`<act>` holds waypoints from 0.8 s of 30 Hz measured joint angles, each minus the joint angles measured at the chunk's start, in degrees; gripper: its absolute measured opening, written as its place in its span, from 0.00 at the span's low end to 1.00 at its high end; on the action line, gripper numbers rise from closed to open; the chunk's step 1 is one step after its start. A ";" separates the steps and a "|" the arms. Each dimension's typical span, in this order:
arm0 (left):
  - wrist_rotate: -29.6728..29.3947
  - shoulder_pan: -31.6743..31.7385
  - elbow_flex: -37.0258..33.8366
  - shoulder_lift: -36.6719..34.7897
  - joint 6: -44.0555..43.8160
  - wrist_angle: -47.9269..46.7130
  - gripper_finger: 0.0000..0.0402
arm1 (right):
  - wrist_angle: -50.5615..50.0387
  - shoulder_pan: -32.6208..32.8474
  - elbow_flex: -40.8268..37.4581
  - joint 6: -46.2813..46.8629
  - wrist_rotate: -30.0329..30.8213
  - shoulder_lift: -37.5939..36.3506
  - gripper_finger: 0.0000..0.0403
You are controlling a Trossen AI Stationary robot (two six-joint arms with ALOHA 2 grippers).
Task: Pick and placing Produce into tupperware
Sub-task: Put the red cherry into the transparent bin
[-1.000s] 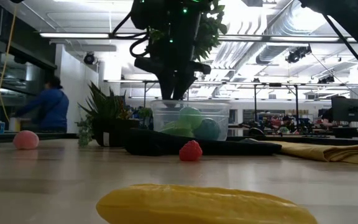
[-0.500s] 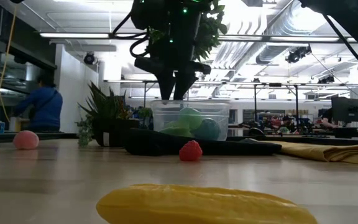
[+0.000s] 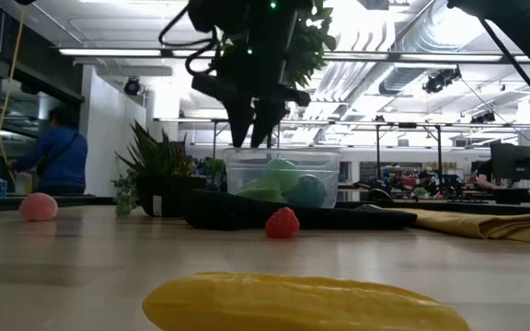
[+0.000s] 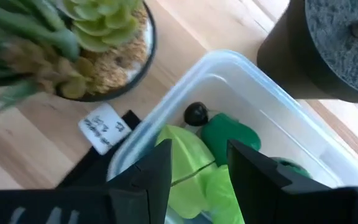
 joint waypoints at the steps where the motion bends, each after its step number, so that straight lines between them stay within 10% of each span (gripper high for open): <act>1: 0.01 0.01 0.00 0.00 0.00 0.00 0.01 | -0.01 0.26 0.42 0.02 0.58 0.00 0.36; 24: 0.02 -0.01 0.02 0.00 -0.01 0.04 0.01 | -14.07 8.73 9.47 3.54 5.35 -0.04 0.36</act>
